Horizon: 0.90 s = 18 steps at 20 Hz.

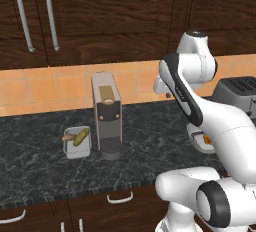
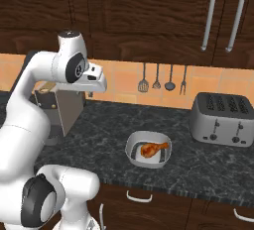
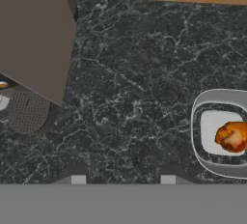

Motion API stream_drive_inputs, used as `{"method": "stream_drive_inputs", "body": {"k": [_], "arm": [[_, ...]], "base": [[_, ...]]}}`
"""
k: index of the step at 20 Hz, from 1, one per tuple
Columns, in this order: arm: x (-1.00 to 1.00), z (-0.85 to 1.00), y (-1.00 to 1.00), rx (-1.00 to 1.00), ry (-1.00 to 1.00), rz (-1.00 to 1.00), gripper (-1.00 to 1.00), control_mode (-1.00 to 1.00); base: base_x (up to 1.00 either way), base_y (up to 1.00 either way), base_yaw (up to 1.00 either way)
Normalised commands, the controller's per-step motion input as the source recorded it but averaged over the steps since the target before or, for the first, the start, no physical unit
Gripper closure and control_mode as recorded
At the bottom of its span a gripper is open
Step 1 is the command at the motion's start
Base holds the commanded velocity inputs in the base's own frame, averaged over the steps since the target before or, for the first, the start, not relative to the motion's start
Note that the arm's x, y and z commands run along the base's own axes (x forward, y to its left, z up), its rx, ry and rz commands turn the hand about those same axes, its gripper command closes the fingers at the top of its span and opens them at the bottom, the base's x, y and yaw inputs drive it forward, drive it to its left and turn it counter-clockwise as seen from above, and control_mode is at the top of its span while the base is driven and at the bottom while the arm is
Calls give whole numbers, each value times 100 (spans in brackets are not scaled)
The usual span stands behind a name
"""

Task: Take the meat container that has the chicken drumstick and place it on the second highest rack of the freezer. Then take the vegetable container that has the potato and sweet potato and place it on the highest rack of the freezer.

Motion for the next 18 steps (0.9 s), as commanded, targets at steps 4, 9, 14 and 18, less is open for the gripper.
{"method": "stream_drive_inputs", "body": {"k": [4,9,14,18], "arm": [[-39,0,-15,0,-4,-3,-100,-100],[-12,-31,-97,5,8,-45,-100,-100],[0,-67,-100,10,16,-59,-100,-100],[0,-72,-100,11,6,-58,-100,-100]], "base": [[0,0,0],[0,0,0],[0,0,0],[0,0,0]]}}
